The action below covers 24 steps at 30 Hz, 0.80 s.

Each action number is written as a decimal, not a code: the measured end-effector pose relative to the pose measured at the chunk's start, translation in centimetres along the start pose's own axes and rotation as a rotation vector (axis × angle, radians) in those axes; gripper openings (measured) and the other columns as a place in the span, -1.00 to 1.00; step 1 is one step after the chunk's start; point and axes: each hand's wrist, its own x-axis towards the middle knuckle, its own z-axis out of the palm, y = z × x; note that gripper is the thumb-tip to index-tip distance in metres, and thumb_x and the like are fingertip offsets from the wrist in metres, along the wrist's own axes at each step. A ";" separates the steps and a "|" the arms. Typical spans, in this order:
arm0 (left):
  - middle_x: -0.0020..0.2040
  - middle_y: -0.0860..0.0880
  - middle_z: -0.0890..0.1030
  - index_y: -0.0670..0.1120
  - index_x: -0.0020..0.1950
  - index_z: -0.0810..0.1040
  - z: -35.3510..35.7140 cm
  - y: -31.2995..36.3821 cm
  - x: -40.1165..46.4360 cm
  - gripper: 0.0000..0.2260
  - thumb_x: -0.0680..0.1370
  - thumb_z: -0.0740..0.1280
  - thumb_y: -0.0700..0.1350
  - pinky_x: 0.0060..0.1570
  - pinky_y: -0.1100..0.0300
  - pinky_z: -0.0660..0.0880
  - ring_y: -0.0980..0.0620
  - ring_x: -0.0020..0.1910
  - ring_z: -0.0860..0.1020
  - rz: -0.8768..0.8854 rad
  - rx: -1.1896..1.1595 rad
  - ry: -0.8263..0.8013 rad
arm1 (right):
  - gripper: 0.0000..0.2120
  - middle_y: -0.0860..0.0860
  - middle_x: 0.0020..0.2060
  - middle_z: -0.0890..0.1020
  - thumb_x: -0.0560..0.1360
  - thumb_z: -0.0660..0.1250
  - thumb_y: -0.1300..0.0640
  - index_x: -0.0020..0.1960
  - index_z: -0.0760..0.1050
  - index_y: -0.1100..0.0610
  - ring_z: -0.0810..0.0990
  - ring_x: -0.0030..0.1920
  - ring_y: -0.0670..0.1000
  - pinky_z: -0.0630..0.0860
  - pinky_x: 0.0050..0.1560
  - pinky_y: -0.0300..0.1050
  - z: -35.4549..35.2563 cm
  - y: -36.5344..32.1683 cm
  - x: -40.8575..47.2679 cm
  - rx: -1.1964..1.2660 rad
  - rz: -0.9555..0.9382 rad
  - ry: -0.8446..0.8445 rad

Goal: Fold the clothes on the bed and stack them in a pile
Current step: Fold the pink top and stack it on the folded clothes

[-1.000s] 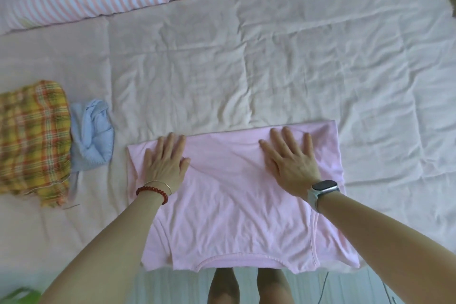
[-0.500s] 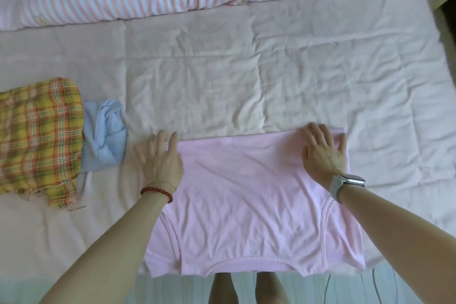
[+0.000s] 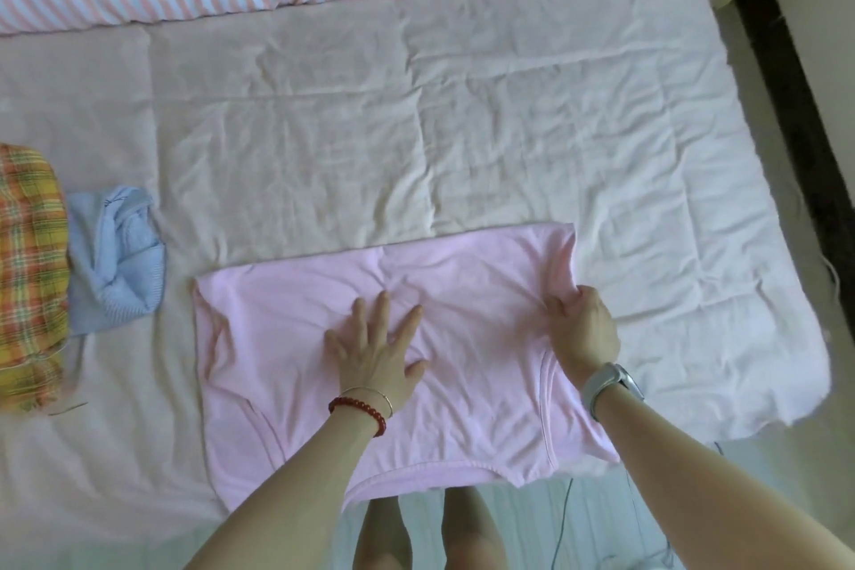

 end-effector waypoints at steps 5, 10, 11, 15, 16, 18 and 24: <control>0.54 0.01 0.01 0.16 0.47 0.19 -2.2 -1.2 -0.5 -0.52 0.55 0.20 0.05 0.37 -0.06 0.16 -0.06 0.50 -0.03 0.076 -0.155 0.074 | -0.74 0.08 0.05 0.58 0.50 0.23 0.18 0.18 0.43 0.13 0.57 -0.11 0.24 0.39 -0.25 0.00 0.0 -2.0 -4.7 -0.029 -0.432 0.040; 0.13 -0.15 0.57 -0.22 0.16 0.54 -6.2 -6.6 -2.3 -0.80 0.57 0.23 -0.26 0.04 0.18 0.42 -0.03 0.12 0.50 -0.221 -1.181 0.155 | -0.54 0.04 0.24 0.52 0.51 0.23 0.15 0.40 0.30 0.01 0.55 0.10 0.18 0.45 -0.02 0.01 1.4 -6.3 -9.4 0.040 -0.648 -0.228; 0.06 -0.13 0.58 -0.19 0.14 0.53 -6.6 -8.2 -3.1 -0.81 0.59 0.20 -0.24 -0.07 0.19 0.44 -0.02 0.06 0.51 -0.306 -1.321 0.147 | -0.52 0.02 0.28 0.50 0.52 0.23 0.14 0.42 0.26 0.00 0.53 0.15 0.15 0.43 0.04 -0.02 2.1 -7.4 -10.2 0.067 -0.640 -0.279; -0.05 -0.12 0.57 -0.15 0.12 0.51 -6.8 -14.4 -6.1 -0.83 0.60 0.18 -0.17 -0.16 0.22 0.41 -0.05 -0.09 0.53 -0.512 -1.528 0.179 | -0.53 0.07 0.25 0.49 0.53 0.20 0.17 0.42 0.24 0.05 0.48 0.18 0.17 0.42 0.06 -0.04 5.9 -12.2 -13.9 0.125 -0.641 -0.462; -0.09 -0.10 0.58 -0.14 0.11 0.51 -6.4 -15.7 -6.8 -0.84 0.60 0.19 -0.16 -0.17 0.21 0.40 -0.03 -0.13 0.53 -0.538 -1.559 0.189 | -0.53 0.10 0.24 0.49 0.53 0.19 0.19 0.43 0.24 0.08 0.48 0.18 0.19 0.42 0.09 -0.01 7.0 -13.4 -14.9 0.132 -0.661 -0.504; -0.13 -0.08 0.58 -0.13 0.09 0.49 -5.7 -17.7 -7.8 -0.85 0.60 0.18 -0.14 -0.16 0.20 0.41 0.00 -0.17 0.54 -0.578 -1.628 0.189 | -0.54 0.17 0.21 0.50 0.54 0.18 0.23 0.43 0.24 0.15 0.48 0.16 0.20 0.40 0.17 0.03 9.1 -15.8 -17.1 0.168 -0.713 -0.644; -0.17 -0.05 0.60 -0.12 -0.05 0.54 -3.9 -20.0 -7.9 -0.89 0.58 0.23 -0.17 -0.20 0.21 0.44 0.03 -0.23 0.56 -0.565 -1.671 0.255 | -0.66 0.07 0.15 0.58 0.54 0.13 0.30 0.27 0.47 0.16 0.55 0.12 0.05 0.44 0.18 -0.11 12.7 -17.4 -19.6 0.153 -0.702 -0.605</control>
